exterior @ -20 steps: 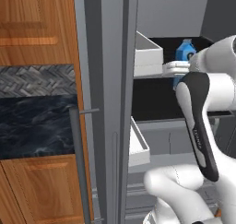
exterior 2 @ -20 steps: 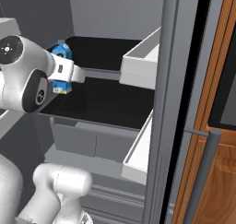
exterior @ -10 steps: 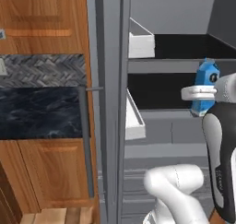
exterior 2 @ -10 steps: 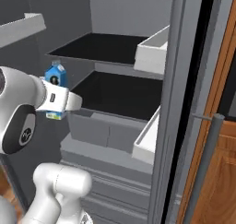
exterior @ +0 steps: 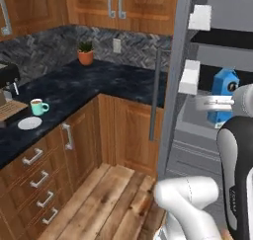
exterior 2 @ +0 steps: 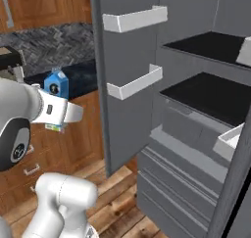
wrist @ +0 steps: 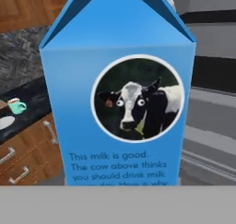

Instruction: Take a sugar cube from the saucer and place it inside the coffee. Then, grab milk from the fridge and place it next to the coffee on the counter to sweeten the coffee.

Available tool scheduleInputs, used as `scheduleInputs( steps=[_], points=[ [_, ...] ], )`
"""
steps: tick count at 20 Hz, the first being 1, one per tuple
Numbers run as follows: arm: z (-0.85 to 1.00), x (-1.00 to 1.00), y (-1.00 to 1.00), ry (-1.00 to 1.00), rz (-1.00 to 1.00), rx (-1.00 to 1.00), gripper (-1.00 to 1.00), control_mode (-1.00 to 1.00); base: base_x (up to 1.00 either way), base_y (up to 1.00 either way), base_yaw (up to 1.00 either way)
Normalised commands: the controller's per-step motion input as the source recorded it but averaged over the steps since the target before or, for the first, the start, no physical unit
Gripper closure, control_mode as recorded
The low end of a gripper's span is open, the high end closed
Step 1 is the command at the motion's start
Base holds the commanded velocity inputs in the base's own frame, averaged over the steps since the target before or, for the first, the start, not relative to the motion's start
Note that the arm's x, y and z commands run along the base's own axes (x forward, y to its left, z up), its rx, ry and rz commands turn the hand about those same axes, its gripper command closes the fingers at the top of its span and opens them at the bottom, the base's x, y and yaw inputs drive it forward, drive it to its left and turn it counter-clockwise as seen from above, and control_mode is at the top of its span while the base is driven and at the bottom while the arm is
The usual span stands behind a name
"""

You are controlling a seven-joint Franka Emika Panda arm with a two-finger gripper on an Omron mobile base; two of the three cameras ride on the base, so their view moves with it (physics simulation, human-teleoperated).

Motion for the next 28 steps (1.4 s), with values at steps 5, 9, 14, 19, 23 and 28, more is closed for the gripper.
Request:
scheduleInputs(
  steps=[5,9,14,19,23,28],
  points=[
    [0.00,0.00,0.00,0.00,0.00,0.00,1.00,1.00,-0.41,0.38,0.91],
    [0.00,0.00,0.00,0.00,0.00,0.00,1.00,1.00,0.85,0.03,0.65],
    [0.00,0.00,0.00,0.00,0.00,0.00,1.00,1.00,1.00,0.01,0.38],
    [0.00,0.00,0.00,0.00,0.00,0.00,1.00,1.00,1.00,-0.01,0.16],
    [0.00,0.00,0.00,0.00,0.00,0.00,1.00,1.00,0.94,-0.16,0.07],
    [0.00,0.00,0.00,0.00,0.00,0.00,1.00,1.00,0.63,-0.74,0.18]
  ],
)
